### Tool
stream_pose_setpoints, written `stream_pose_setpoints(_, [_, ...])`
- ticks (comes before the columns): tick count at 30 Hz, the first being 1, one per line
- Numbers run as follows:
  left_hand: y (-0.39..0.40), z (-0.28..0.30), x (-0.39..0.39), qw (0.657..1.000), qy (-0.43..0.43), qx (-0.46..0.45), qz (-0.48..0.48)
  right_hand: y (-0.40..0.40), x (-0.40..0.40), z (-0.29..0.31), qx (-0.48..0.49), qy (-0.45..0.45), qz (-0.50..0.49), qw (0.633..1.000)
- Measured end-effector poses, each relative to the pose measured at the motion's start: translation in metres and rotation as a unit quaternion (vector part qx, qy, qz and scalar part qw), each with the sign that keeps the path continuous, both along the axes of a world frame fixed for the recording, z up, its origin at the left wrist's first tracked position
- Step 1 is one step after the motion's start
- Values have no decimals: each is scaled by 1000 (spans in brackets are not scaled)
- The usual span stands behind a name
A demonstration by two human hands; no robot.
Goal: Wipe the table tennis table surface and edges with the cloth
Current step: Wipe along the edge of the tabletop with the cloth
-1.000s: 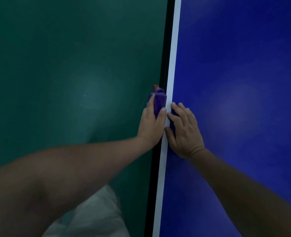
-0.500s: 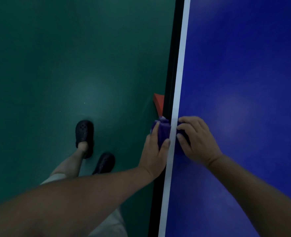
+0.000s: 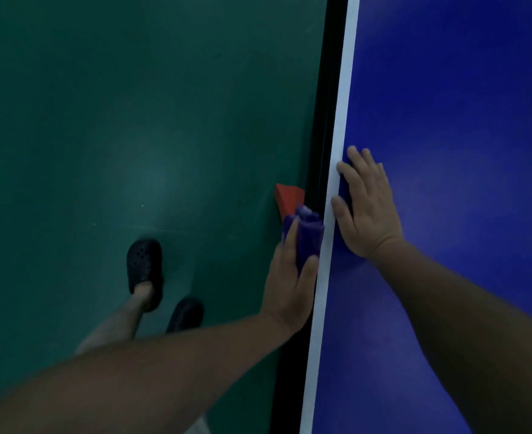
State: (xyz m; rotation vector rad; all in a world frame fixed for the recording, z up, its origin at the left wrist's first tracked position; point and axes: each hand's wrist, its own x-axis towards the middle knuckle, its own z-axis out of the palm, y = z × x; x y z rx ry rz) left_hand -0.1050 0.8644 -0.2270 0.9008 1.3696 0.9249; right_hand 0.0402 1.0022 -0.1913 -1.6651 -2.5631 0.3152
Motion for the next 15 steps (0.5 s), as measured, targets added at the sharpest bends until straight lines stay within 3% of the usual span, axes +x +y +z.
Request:
stream_pose_setpoints(4, [16, 0, -3, 1000, 4, -29, -3, 2, -1, 0, -5, -4, 4, 1000])
stream_pose_setpoints(11, [165, 2, -7, 997, 62, -26, 32, 3, 2, 0, -7, -10, 11, 1000])
stream_pose_setpoints(15, [160, 6, -9, 996, 87, -20, 20, 2, 1, 1, -5, -13, 11, 1000])
